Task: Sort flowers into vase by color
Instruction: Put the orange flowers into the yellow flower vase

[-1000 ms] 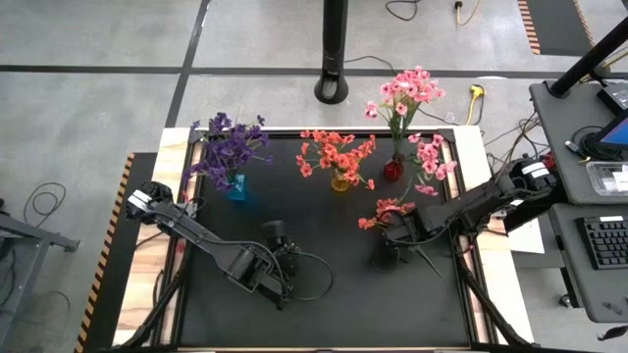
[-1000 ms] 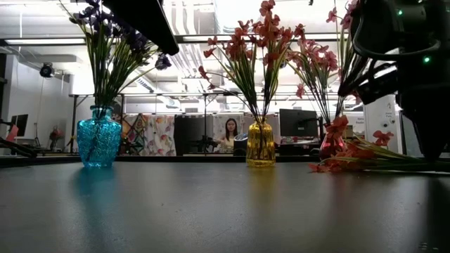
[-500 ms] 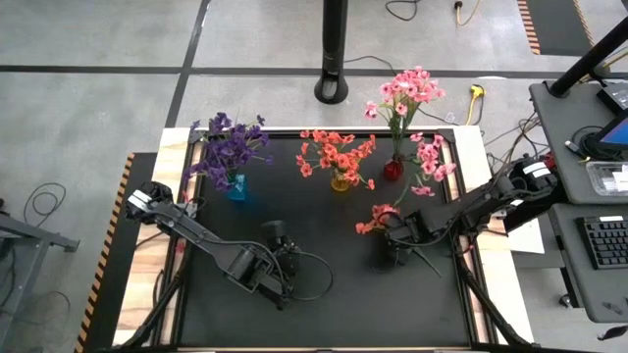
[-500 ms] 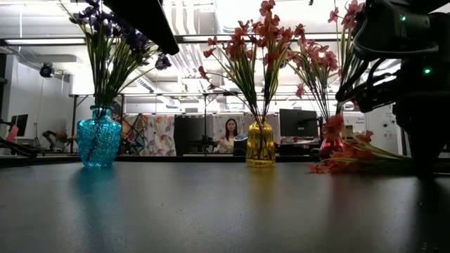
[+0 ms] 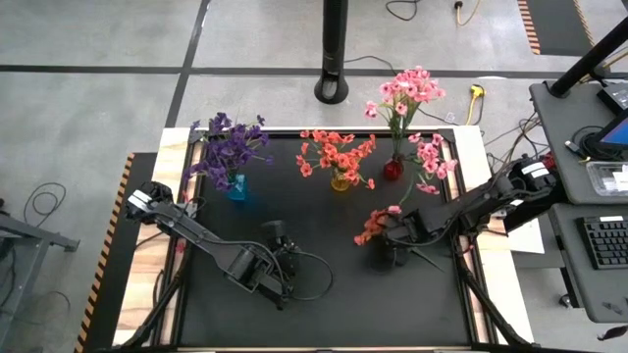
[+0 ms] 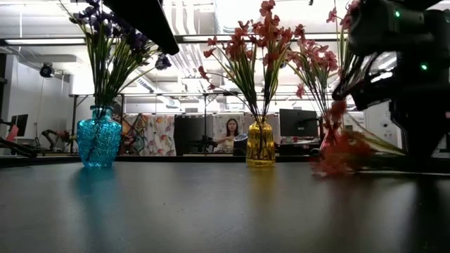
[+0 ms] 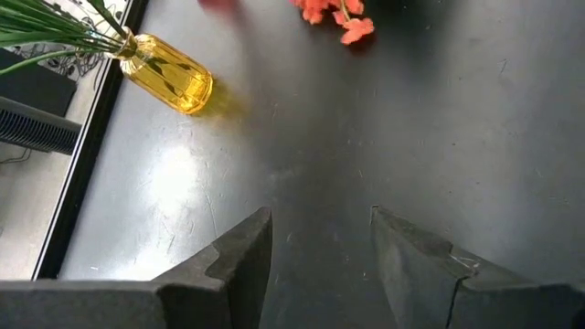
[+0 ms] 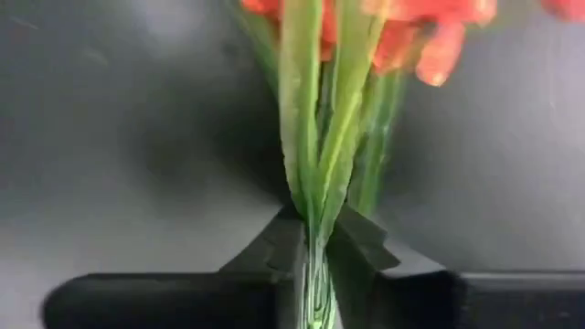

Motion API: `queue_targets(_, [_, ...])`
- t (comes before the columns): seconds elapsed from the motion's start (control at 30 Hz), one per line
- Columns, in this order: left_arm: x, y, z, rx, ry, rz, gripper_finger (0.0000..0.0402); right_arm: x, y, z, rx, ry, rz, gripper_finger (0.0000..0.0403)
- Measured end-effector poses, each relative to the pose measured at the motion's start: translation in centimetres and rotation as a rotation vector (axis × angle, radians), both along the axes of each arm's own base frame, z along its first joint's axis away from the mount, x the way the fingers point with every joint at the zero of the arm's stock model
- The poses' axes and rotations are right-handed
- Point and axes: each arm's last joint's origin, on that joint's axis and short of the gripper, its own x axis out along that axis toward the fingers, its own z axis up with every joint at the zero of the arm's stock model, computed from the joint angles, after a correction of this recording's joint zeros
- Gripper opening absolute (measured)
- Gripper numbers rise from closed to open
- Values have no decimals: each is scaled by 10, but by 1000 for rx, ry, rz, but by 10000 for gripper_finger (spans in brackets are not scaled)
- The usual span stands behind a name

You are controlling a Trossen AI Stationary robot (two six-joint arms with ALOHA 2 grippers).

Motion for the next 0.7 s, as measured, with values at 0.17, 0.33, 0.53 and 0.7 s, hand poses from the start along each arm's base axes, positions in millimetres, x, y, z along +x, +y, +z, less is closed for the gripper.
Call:
queue_targets(0.17, [0, 0, 0, 0, 0, 0, 168, 9, 3, 8, 12, -47, 37, 16])
queue_targets(0.33, [0, 0, 0, 0, 0, 0, 168, 17, 7, 14, 23, -109, 97, 18])
queue_targets(0.53, [0, 0, 0, 2, 3, 0, 168, 27, 18, 21, 47, -268, 228, 18])
queue_targets(0.7, [0, 0, 0, 2, 3, 0, 168, 31, 28, 31, 30, -394, 324, 18])
